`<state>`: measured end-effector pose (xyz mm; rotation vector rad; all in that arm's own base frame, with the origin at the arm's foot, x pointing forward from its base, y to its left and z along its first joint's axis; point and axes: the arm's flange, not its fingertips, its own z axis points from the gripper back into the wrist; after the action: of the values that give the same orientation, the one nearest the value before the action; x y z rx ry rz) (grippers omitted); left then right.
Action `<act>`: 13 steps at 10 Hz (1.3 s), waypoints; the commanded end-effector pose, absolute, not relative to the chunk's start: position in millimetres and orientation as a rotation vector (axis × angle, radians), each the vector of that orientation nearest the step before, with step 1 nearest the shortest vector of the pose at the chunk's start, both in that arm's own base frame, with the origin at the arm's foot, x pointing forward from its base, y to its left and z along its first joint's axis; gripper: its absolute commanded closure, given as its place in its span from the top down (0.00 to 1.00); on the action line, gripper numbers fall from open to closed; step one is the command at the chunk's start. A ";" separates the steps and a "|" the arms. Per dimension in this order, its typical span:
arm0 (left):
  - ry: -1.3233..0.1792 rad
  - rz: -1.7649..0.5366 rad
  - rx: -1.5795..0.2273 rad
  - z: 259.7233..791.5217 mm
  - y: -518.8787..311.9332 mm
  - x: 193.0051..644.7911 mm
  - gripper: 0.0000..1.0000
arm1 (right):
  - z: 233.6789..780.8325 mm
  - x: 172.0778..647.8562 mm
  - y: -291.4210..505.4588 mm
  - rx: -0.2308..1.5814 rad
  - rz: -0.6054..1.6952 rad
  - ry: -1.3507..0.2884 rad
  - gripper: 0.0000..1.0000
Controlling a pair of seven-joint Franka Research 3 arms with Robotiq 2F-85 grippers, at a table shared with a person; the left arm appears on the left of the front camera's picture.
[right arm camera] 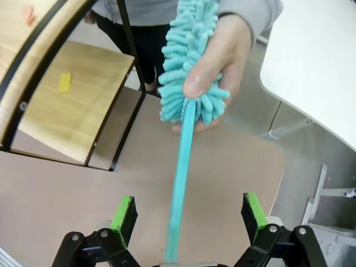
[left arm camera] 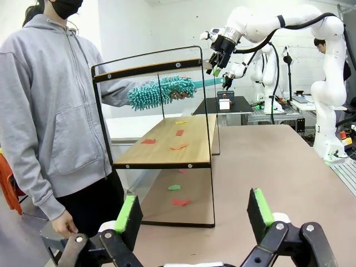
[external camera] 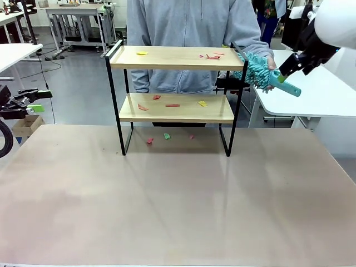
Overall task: Clean the shelf.
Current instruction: Pick up the Duster handed by the human.
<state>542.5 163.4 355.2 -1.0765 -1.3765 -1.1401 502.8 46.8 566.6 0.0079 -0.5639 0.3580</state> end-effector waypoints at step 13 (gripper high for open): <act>-1.383 -1.151 -1.064 357.2 163.6 540.3 1.00 | 552.2 500.1 62.8 -0.039 0.235 -0.546 0.00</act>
<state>542.5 163.4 355.2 -1.0765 -1.3765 -1.1401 503.3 54.2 545.6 0.0076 -0.5346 0.2843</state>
